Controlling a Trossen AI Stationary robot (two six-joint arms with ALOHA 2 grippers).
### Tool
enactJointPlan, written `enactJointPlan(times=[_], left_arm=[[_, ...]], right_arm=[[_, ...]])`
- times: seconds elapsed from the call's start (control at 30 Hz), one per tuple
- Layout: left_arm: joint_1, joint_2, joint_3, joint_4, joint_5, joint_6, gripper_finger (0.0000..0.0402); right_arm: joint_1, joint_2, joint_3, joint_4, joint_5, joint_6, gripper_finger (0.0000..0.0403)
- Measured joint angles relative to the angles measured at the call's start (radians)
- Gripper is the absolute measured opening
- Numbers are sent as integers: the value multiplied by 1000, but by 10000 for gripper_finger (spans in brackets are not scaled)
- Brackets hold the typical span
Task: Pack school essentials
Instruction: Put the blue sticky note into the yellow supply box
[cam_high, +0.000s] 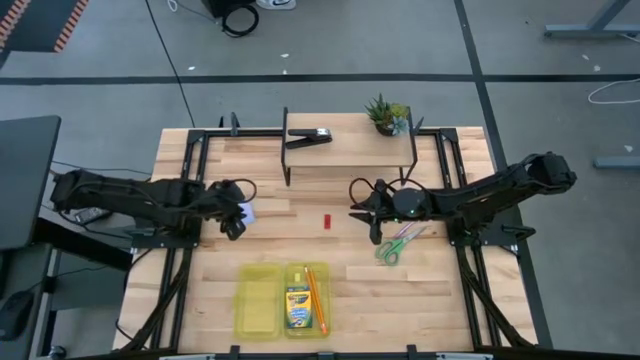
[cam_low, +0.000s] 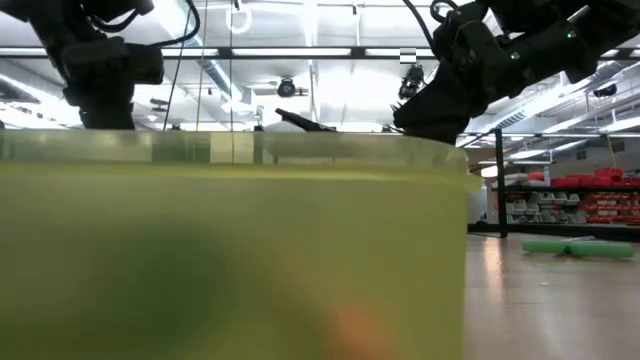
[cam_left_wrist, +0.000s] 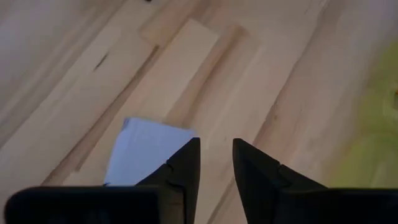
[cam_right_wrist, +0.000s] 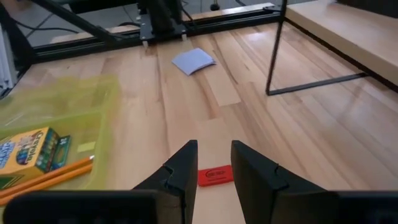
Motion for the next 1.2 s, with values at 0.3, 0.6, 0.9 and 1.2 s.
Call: enactJointPlan(times=[0.3, 0.6, 0.9, 1.2], left_arm=[[0, 162, 73, -187, 1, 3, 143], [0, 352, 119, -249, 39, 275, 177], [16, 533, 202, -272, -29, 460, 189], [31, 678, 306, -352, -131, 803, 202]], right_arm=[[6, 0, 0, -1, 0, -15, 103], [6, 0, 0, 0, 0, -29, 103], [6, 0, 0, 0, 0, -30, 103], [6, 1, 0, 0, 0, -32, 103]])
